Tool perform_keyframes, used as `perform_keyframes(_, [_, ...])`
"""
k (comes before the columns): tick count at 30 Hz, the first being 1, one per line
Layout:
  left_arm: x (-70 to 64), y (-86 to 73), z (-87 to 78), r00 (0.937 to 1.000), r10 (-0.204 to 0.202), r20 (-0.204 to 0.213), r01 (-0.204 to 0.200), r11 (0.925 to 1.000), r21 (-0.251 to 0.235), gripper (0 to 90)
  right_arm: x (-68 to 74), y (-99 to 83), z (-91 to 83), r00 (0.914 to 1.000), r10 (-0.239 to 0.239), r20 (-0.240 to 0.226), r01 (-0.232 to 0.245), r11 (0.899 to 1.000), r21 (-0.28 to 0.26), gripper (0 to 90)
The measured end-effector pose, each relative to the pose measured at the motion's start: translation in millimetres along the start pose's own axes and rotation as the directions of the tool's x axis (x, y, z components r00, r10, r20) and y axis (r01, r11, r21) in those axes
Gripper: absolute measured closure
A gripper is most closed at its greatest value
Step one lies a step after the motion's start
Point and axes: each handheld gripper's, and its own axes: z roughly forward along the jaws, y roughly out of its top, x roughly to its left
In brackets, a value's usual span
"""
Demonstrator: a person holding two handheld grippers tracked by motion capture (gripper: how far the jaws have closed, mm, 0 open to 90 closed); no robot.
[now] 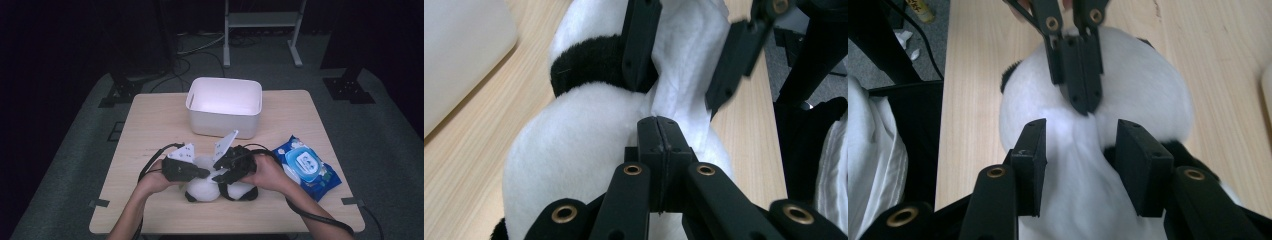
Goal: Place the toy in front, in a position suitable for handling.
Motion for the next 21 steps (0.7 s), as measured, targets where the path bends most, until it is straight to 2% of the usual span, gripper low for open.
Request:
perform_keyframes(6, [1.0, -2.0, -1.3, 0.9999, -0.007, 0.011, 0.007, 1.0000, -0.004, 89.9, -0.8, -16.2, -20.1, 0.9993, 0.011, 0.036, -0.010, 1.000, -0.009, 55.1])
perform_keyframes(14, [2.3, -5.8, -1.9, 0.9991, -0.029, 0.031, 0.029, 0.9995, -0.016, 89.8, -0.4, -37.3, -41.1, 0.9974, 0.040, 0.060, -0.038, 0.999, -0.029, 54.3])
perform_keyframes(16, [2.6, -6.1, -2.1, 0.9990, -0.031, 0.031, 0.032, 0.9994, -0.017, 89.7, -0.2, -43.3, -46.7, 0.9961, 0.045, 0.076, -0.042, 0.998, -0.037, 56.4])
perform_keyframes(17, [2.8, -6.3, -1.7, 0.9989, -0.033, 0.035, 0.033, 0.9992, -0.022, 89.7, 0.8, -49.4, -51.6, 0.9958, 0.048, 0.078, -0.044, 0.998, -0.051, 65.3])
perform_keyframes(18, [2.8, -6.3, -1.7, 0.9989, -0.033, 0.035, 0.033, 0.9992, -0.022, 89.6, 0.8, -49.4, -51.6, 0.9958, 0.048, 0.078, -0.044, 0.998, -0.051, 65.3])
perform_keyframes(19, [2.3, -5.6, -1.6, 0.9988, -0.035, 0.035, 0.036, 0.9991, -0.024, 89.6, 1.7, -52.8, -52.6, 0.9967, 0.043, 0.069, -0.040, 0.998, -0.053, 78.8])
perform_keyframes(20, [2.3, -5.6, -1.6, 0.9988, -0.035, 0.035, 0.036, 0.9991, -0.024, 89.5, 1.7, -52.8, -52.6, 0.9967, 0.043, 0.069, -0.040, 0.998, -0.053, 78.8])
perform_keyframes(21, [1.6, -4.8, -2.1, 0.9990, -0.030, 0.033, 0.030, 0.9993, -0.020, 89.5, 3.6, -52.0, -51.5, 0.9973, 0.037, 0.064, -0.033, 0.998, -0.058, 84.2])
